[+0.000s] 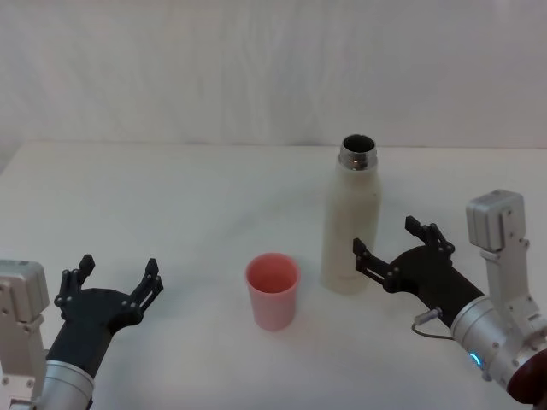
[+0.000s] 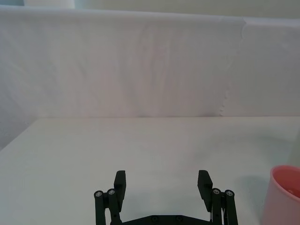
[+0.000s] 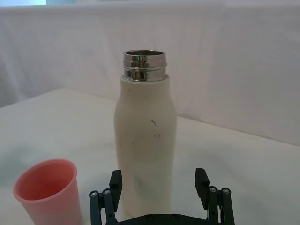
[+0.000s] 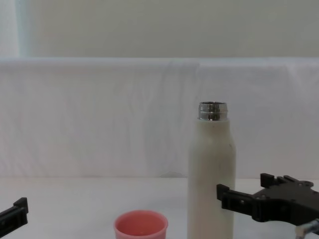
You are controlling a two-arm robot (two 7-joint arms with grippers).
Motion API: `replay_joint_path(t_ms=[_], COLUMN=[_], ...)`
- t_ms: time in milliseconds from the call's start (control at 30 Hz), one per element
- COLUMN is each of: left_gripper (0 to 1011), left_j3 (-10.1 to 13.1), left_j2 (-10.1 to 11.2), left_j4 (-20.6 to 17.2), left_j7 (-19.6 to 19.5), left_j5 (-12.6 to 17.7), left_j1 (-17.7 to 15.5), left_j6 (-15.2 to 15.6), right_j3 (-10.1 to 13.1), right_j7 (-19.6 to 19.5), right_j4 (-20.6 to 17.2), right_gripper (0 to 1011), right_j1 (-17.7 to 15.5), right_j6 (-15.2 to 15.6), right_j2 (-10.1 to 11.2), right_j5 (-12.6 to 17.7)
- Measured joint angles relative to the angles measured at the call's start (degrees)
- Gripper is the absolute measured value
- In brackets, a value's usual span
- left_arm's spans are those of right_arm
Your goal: Grasp the thermos with one hand and pour water into the cup lid.
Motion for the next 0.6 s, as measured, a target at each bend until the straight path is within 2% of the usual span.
replay_joint_path(t_ms=[600], left_gripper=[1001], left_j3=[0.0], left_j2=[0.0], left_j4=[0.0], left_j7=[0.0], left_j5=[0.0], left_j1=[0.0], left_j6=[0.0], right_j3=[-1.8], right_j7=[0.0], right_j4=[2.6], right_gripper=[1000], right_j1=[3.5], right_j6=[0.7], right_j2=[-0.3], right_j5=[0.6])
